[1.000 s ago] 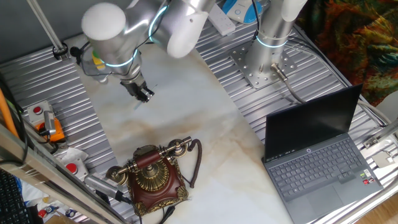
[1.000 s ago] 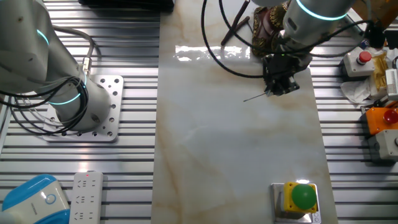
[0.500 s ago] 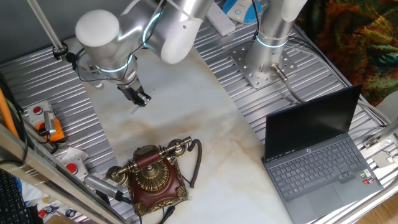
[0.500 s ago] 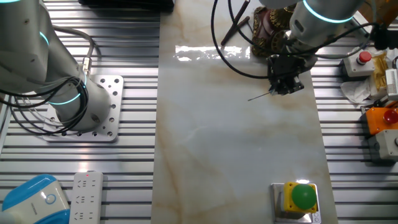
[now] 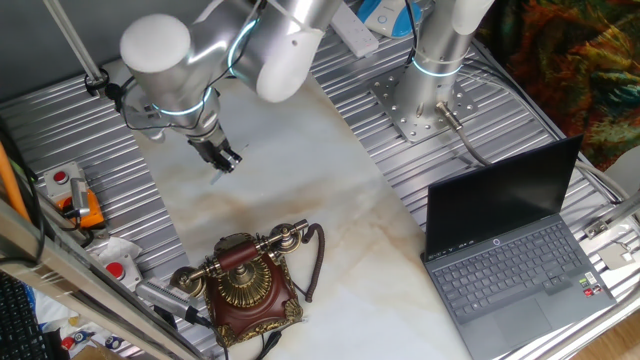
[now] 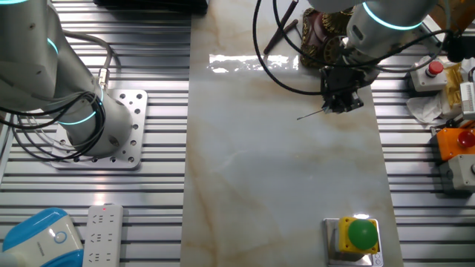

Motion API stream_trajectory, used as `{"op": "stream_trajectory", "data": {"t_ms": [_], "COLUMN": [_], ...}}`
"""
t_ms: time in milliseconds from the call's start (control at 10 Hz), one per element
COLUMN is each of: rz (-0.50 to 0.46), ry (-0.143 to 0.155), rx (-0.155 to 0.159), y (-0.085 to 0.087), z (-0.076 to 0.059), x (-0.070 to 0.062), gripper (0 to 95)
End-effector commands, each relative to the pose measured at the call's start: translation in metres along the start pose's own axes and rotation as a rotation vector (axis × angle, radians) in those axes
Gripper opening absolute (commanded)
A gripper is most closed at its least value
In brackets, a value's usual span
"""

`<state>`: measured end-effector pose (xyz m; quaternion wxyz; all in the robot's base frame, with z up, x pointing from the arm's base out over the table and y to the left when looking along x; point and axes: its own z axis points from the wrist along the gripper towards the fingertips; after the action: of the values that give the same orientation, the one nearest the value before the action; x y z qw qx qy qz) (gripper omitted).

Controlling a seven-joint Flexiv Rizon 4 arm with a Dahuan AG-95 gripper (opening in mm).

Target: Dial a number on an old rotary phone

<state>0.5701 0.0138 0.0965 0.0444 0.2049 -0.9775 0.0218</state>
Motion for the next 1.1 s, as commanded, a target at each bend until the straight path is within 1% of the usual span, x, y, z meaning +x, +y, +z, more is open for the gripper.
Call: {"op": "stream_trajectory", "data": {"t_ms": [100,200,300,400,500,600,700,900,1000,1100], "rz": [0.030,0.035,0.036,0.033,0.043,0.060,0.066,0.080,0.101,0.108], "ry": [-0.027,-0.050,-0.055,-0.076,-0.088,-0.102,-0.103,-0.106,-0.127,-0.131], "rx": [0.015,0.022,0.025,0.030,0.025,0.038,0.046,0.077,0.079,0.086], "y": [0.0000,0.0000,0.0000,0.0000,0.0000,0.0000,0.0000,0.0000,0.0000,0.0000], "z": [-0.0003,-0.0003,-0.0003,-0.0003,-0.0003,-0.0003,-0.0003,-0.0003,-0.0003,-0.0003], "x": [0.0010,0.0010,0.0010,0.0010,0.0010,0.0010,0.0010,0.0010,0.0010,0.0010], "gripper": [0.0,0.0,0.0,0.0,0.0,0.0,0.0,0.0,0.0,0.0]}}
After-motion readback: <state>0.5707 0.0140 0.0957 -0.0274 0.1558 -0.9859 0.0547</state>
